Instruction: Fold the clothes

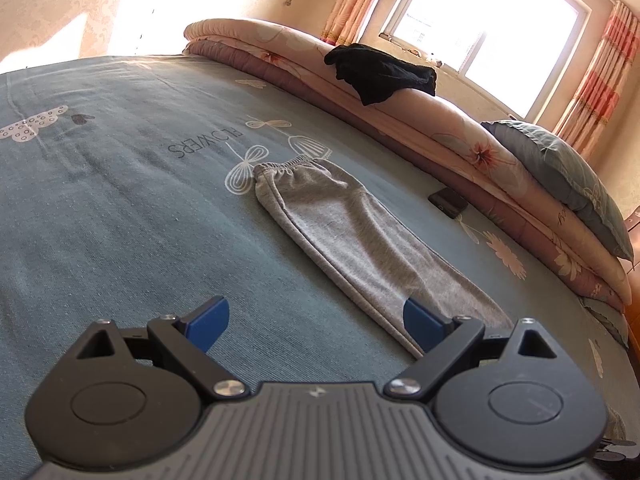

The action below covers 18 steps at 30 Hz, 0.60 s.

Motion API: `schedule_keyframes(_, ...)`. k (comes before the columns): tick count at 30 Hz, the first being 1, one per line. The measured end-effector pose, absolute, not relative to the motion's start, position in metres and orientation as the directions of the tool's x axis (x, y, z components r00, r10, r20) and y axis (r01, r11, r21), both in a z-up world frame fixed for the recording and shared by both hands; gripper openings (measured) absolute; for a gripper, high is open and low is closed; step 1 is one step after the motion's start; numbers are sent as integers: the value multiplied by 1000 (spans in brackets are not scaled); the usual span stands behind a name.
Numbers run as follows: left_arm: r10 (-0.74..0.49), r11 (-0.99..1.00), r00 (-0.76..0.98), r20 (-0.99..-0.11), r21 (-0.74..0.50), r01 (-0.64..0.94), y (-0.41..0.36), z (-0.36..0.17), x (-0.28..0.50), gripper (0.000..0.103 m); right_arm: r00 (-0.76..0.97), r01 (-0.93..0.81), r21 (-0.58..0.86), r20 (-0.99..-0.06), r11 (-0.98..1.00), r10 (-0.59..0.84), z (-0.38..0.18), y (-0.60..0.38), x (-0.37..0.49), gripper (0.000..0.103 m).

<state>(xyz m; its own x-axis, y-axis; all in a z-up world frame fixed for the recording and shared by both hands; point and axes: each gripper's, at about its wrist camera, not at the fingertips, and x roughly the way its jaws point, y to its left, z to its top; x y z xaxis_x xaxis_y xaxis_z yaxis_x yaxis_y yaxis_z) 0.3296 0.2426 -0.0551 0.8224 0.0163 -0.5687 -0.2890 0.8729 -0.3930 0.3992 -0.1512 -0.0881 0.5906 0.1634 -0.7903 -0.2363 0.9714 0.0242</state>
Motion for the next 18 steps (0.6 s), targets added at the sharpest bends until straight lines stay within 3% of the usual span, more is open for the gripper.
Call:
schedule_keyframes(4,8,885,820,-572,-378,-272,235,-54,331,94,556,-263,88,-800,961,225,-89,-151,372,55)
schedule_keyframes(10,-26,903,815,-578,-364,-229,222,-51,332,94,491,-351,110,-824,930,282,-64,-155,366,57)
schedule_keyframes(18,-268,898,819,-507,-439,22,180,-35,327,97,671,-94,67,-733,993,113,-32,-245,425,56)
